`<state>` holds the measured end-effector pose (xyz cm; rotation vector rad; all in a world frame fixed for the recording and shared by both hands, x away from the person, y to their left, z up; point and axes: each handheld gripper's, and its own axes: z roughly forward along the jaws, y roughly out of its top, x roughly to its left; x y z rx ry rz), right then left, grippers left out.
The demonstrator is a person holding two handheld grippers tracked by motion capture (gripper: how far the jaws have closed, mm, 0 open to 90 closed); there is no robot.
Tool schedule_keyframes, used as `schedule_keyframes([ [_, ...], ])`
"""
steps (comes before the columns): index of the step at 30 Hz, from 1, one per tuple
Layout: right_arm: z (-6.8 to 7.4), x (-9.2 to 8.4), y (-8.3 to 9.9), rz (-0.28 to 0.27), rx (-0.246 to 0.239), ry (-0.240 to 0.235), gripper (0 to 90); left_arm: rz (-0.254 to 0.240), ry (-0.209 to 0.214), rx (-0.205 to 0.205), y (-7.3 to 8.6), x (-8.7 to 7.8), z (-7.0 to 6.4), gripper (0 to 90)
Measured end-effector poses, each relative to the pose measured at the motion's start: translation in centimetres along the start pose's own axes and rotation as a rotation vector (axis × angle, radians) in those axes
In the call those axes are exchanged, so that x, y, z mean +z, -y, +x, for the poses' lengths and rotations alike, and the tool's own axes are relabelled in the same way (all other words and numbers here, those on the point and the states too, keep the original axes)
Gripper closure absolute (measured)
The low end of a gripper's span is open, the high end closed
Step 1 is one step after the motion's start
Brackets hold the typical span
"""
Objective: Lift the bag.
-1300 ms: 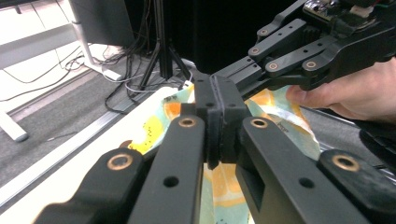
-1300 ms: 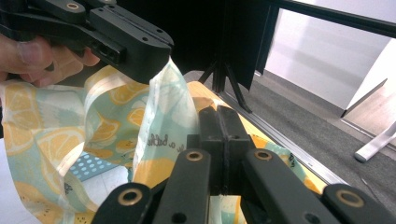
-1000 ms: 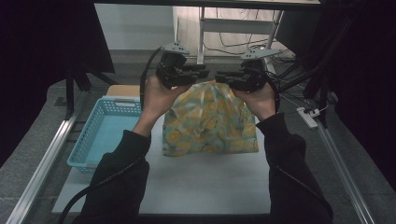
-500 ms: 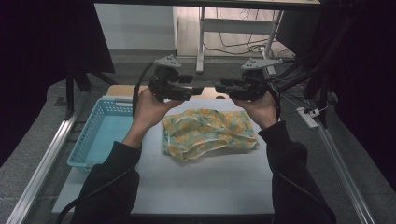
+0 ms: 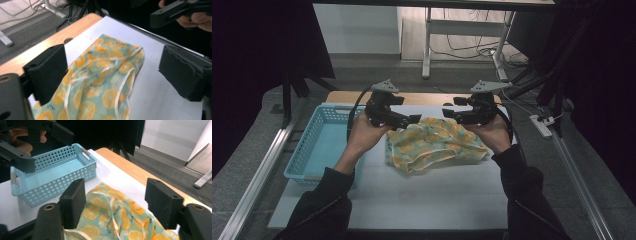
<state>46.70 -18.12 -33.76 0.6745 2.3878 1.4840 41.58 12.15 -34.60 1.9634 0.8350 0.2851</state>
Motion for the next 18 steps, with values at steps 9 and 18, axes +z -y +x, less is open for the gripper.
schedule_keyframes([
  [9, 0.5, -0.2, 2.4, 0.008, 0.027, -0.008, 22.9, 0.0, 0.013, -0.021, 3.1, -0.7, 0.0, 1.7],
  [18, 1.2, -0.9, 4.6, 0.013, 0.042, -0.004, 17.6, 0.018, 0.021, -0.041, 6.3, -1.3, -0.2, 0.1],
])
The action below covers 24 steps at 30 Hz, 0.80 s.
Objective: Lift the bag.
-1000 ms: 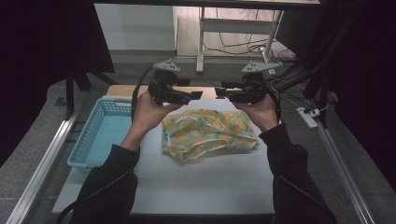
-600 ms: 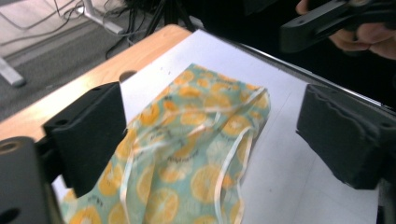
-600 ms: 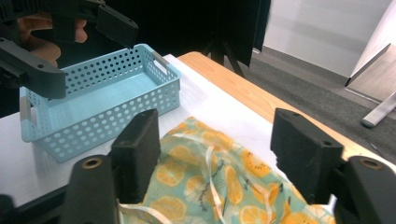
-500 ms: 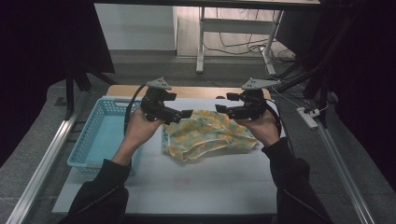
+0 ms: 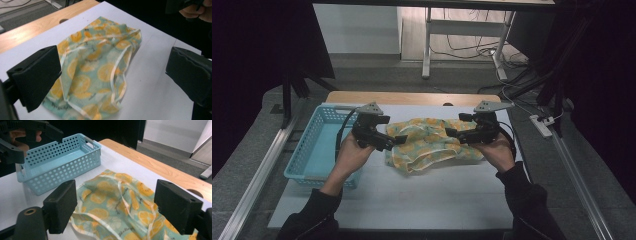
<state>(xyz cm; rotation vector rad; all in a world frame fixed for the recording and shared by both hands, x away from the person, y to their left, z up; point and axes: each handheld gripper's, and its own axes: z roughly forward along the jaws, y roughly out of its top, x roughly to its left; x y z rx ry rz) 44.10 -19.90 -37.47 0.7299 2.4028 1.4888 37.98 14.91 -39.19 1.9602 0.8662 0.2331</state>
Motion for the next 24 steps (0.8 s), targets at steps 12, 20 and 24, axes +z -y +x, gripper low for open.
schedule_keyframes([
  [12, 0.6, -0.5, 3.4, 0.025, 0.014, 0.029, 8.8, 0.017, -0.014, -0.022, 4.2, -1.0, -0.6, 0.0],
  [20, 1.2, -1.3, 5.3, 0.016, 0.037, 0.026, 5.9, 0.034, -0.059, -0.019, 7.0, -2.1, -1.3, 0.0],
  [24, 1.5, -1.8, 6.1, 0.028, 0.038, 0.03, 5.5, 0.045, -0.084, -0.028, 8.5, -2.6, -1.5, 0.0],
])
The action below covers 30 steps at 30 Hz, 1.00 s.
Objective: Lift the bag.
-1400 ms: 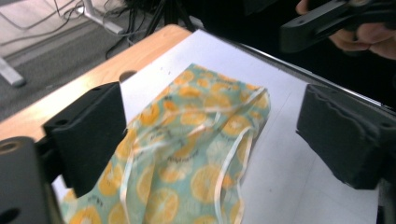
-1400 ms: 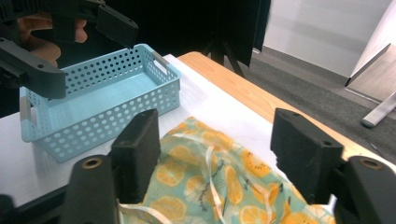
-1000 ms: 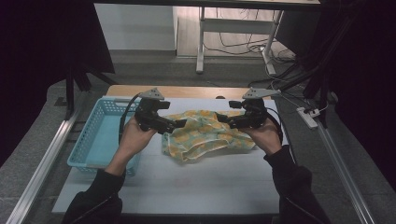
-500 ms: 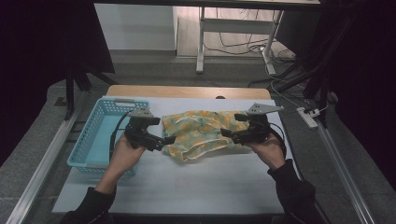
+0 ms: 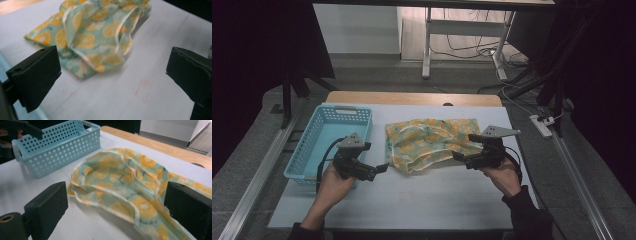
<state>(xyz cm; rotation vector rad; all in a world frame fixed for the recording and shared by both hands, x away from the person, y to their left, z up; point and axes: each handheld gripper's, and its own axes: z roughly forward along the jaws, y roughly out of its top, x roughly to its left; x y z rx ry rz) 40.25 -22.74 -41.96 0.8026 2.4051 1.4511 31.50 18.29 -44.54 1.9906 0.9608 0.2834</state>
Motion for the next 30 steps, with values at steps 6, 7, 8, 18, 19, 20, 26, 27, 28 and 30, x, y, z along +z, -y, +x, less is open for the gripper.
schedule_keyframes([
  [6, 0.5, -0.6, 2.0, 0.032, -0.009, 0.004, 5.1, -0.004, -0.005, -0.038, 2.4, -1.0, -0.2, 0.0],
  [7, 0.5, -0.7, 2.4, 0.032, -0.005, 0.007, 4.7, -0.003, -0.012, -0.04, 2.8, -1.2, -0.3, 0.0],
  [8, 0.5, -0.9, 2.7, 0.033, -0.003, 0.01, 4.6, -0.004, -0.018, -0.042, 3.2, -1.5, -0.4, 0.0],
  [18, 1.2, -2.6, 5.8, 0.028, 0.034, 0.017, 0.0, -0.028, -0.077, -0.087, 6.7, -4.1, -1.1, 0.0],
  [19, 1.3, -2.8, 6.2, 0.027, 0.035, 0.024, 0.0, -0.028, -0.083, -0.096, 7.2, -4.4, -1.2, 0.0],
  [20, 1.4, -3.0, 6.5, 0.031, 0.033, 0.031, 0.0, -0.026, -0.09, -0.103, 7.6, -4.6, -1.2, 0.0],
  [26, 2.0, -4.6, 8.5, 0.036, 0.047, 0.107, 0.0, -0.023, -0.12, -0.145, 10.4, -6.3, -1.4, 0.0],
  [27, 2.1, -4.9, 8.8, 0.04, 0.051, 0.112, 0.0, -0.022, -0.129, -0.152, 10.9, -6.5, -1.5, 0.0],
  [28, 2.1, -5.2, 9.1, 0.042, 0.058, 0.12, 0.0, -0.021, -0.138, -0.159, 11.4, -6.8, -1.5, 0.0],
  [30, 2.2, -5.6, 9.8, 0.052, 0.069, 0.132, 0.0, -0.013, -0.151, -0.17, 12.2, -7.1, -1.5, 0.0],
])
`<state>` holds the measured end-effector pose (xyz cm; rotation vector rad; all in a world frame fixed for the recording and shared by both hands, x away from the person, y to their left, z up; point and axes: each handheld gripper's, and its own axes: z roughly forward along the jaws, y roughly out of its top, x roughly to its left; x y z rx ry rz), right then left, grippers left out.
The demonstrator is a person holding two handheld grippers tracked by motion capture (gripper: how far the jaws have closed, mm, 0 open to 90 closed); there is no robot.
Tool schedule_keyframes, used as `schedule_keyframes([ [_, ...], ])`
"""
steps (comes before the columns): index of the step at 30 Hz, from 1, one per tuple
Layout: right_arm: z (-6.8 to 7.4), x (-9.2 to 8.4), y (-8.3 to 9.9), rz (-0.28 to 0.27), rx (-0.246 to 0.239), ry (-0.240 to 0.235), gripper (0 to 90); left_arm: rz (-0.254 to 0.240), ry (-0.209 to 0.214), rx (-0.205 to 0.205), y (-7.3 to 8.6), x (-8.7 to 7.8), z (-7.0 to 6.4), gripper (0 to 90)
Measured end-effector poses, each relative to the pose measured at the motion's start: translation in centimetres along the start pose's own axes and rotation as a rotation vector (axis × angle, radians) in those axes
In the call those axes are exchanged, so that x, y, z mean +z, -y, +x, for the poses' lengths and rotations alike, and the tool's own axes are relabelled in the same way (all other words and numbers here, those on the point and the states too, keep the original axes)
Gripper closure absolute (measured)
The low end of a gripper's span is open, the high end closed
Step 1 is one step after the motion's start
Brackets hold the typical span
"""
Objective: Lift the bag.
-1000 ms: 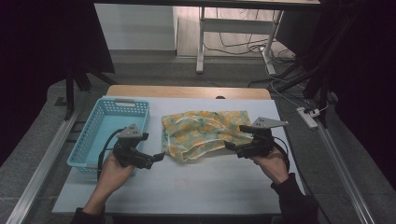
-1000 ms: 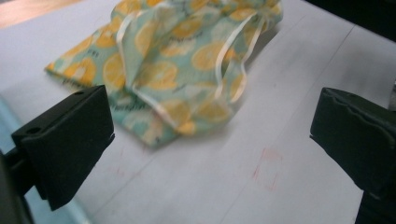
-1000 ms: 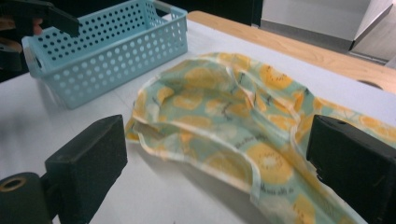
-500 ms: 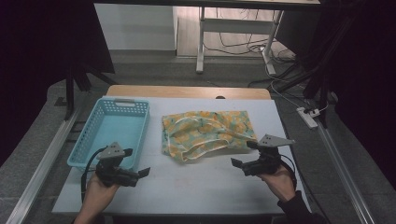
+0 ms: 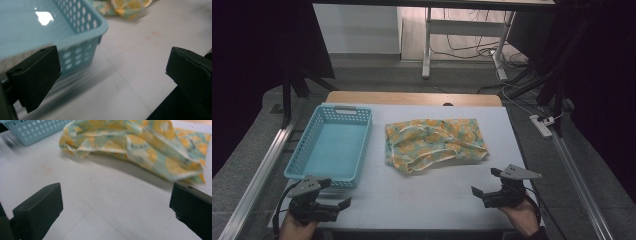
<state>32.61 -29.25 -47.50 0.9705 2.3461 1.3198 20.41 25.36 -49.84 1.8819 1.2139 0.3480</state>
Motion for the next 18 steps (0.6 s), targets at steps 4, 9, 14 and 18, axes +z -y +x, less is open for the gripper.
schedule_keyframes([
  [4, 0.0, -0.7, 1.3, 0.023, 0.01, 0.015, 0.0, 0.023, -0.043, -0.009, 1.1, -0.2, 0.5, 0.0],
  [9, 0.1, -1.3, 2.7, 0.068, 0.019, 0.036, 0.0, 0.067, -0.09, -0.023, 2.4, -0.3, 1.0, 0.0],
  [14, 0.1, -1.6, 4.0, 0.133, 0.029, 0.048, 0.0, 0.102, -0.115, -0.055, 2.7, -0.4, 1.3, 0.0],
  [18, -0.1, -1.6, 4.2, 0.146, 0.042, 0.049, 0.0, 0.12, -0.115, -0.055, 2.6, -0.2, 1.3, 0.0],
])
